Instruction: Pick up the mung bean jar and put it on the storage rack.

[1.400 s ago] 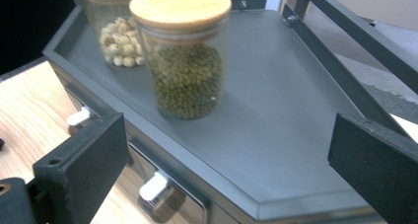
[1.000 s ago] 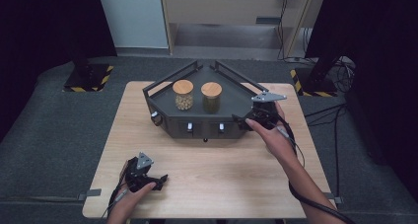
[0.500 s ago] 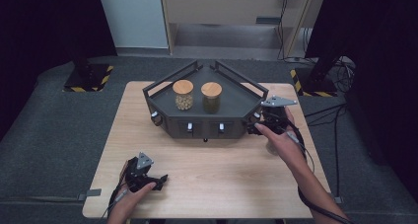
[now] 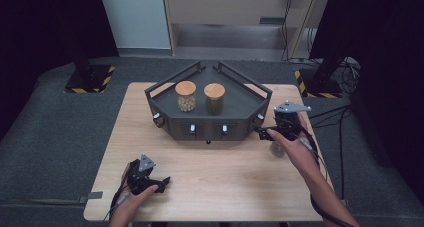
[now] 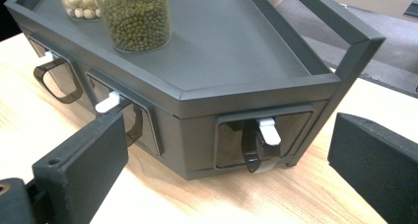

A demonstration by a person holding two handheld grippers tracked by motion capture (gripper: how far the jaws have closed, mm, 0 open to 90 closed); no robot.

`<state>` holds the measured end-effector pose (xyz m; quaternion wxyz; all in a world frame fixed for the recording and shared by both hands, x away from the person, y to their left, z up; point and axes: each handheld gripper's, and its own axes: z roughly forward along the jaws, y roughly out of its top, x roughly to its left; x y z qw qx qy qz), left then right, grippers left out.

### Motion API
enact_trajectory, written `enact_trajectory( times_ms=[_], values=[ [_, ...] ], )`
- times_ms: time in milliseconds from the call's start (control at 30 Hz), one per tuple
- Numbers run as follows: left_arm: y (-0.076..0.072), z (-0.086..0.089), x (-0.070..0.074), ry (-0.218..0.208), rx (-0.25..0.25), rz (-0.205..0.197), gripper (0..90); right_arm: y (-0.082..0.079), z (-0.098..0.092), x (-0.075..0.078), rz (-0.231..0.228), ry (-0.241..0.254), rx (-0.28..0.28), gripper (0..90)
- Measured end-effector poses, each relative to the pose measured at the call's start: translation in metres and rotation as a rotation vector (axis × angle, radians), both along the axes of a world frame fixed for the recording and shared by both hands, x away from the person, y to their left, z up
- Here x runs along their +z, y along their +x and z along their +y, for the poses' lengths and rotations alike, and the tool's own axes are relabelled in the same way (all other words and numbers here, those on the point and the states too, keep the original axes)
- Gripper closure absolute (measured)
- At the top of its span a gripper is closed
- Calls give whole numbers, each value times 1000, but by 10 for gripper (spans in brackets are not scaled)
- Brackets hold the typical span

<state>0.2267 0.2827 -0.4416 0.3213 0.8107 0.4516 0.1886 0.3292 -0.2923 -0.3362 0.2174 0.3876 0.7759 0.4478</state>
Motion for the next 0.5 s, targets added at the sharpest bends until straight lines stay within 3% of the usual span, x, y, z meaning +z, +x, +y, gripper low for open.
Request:
enact_trajectory(
  times_ms=[500],
  values=[
    [0,0,0,0,1,-1,0,-13,-24,-7,3,12,-44,18]
  ],
)
